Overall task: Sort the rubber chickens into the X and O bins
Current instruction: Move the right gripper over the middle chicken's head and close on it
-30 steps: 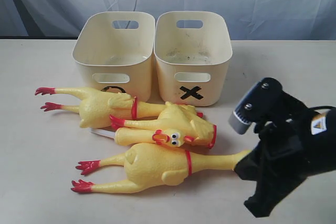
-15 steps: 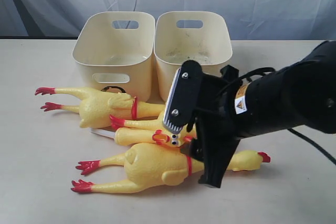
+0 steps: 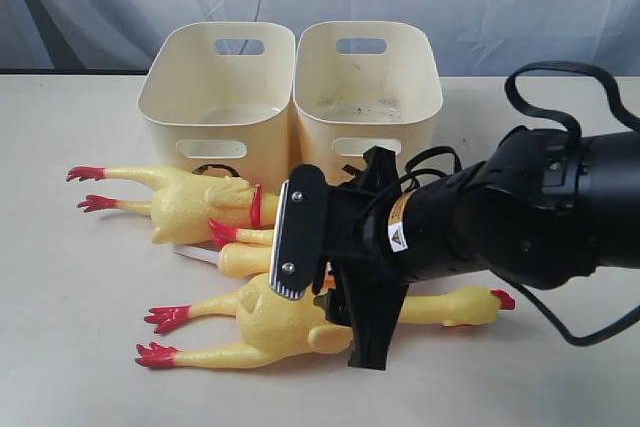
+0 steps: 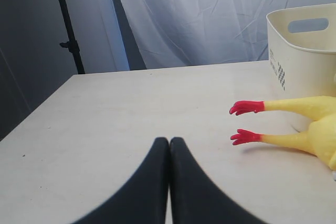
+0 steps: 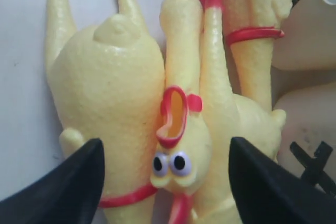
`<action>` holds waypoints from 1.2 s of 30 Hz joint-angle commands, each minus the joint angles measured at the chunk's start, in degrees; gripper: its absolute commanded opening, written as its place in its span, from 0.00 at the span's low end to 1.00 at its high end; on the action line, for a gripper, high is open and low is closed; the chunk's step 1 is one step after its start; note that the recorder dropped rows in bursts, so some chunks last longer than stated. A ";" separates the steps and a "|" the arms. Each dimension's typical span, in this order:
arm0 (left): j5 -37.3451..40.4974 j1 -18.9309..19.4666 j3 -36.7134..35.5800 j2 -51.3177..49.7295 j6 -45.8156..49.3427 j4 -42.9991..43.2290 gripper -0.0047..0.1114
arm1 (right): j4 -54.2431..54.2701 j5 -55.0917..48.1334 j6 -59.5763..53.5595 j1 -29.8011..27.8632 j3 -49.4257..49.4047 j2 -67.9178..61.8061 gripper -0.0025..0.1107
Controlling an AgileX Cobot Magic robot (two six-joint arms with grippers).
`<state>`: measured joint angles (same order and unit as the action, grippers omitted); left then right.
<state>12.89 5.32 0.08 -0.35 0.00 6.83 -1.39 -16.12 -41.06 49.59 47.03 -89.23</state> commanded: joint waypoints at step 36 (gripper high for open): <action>-0.53 0.23 -0.08 0.35 0.00 -0.40 0.04 | -8.76 0.31 14.36 -1.57 0.69 -3.65 0.01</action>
<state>12.89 5.32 0.08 -0.35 0.00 6.83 -10.00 -15.31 -27.01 48.34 47.45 -92.82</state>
